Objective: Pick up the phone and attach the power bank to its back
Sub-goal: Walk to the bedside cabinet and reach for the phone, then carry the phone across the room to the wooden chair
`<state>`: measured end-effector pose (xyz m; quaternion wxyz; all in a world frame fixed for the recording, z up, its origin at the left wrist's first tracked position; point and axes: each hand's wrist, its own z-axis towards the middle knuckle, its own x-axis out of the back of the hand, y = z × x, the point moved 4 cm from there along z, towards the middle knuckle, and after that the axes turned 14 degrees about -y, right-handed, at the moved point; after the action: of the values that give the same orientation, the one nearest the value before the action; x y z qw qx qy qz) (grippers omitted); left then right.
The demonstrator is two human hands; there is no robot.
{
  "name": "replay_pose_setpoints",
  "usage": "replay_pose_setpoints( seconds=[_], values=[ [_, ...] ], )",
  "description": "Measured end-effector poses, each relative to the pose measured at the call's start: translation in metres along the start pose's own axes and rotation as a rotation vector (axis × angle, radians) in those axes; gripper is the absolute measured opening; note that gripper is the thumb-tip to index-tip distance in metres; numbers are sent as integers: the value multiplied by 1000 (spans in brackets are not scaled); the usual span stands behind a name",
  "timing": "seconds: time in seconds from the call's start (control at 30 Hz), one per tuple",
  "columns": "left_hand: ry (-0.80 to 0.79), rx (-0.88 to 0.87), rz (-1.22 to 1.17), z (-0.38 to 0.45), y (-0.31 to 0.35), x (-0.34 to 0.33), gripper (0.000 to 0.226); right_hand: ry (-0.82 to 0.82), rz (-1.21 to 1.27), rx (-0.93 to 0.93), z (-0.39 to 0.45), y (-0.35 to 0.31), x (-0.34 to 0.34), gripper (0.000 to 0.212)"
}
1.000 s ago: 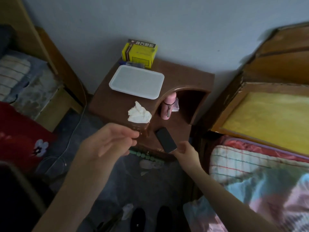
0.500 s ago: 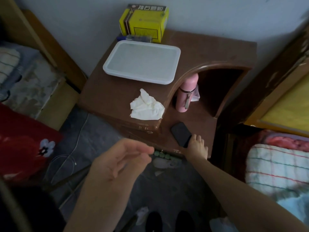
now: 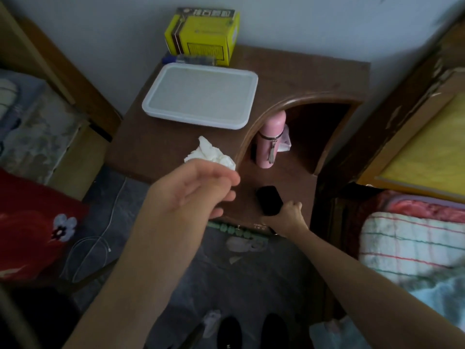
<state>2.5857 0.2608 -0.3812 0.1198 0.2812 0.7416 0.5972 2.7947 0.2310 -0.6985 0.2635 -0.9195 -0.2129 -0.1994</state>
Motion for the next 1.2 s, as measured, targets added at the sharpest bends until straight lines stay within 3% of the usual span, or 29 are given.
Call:
replay_pose_setpoints(
  seconds=[0.13, 0.23, 0.47, 0.6, 0.87, 1.2],
  values=[
    [12, -80, 4, 2, 52, -1, 18, -9, 390, 71, -60, -17, 32, 71],
    [-6, -132, -7, -4, 95, -6, 16, -24, 552, 224, -129, -48, 64, 63],
    [4, -335, -50, -33, 219, -15, 17, 139, 465, 683, -322, -131, 186, 68],
    [-23, -477, -45, -70, 291, -16, 19, 265, 448, 850, -431, -150, 242, 71],
    [-212, -764, -95, -158, 348, -24, 15, 588, 529, 813, -595, -107, 230, 64],
    [-760, -789, -111, -247, 329, -118, 15, 1015, 673, 659, -736, -16, 133, 52]
  ],
)
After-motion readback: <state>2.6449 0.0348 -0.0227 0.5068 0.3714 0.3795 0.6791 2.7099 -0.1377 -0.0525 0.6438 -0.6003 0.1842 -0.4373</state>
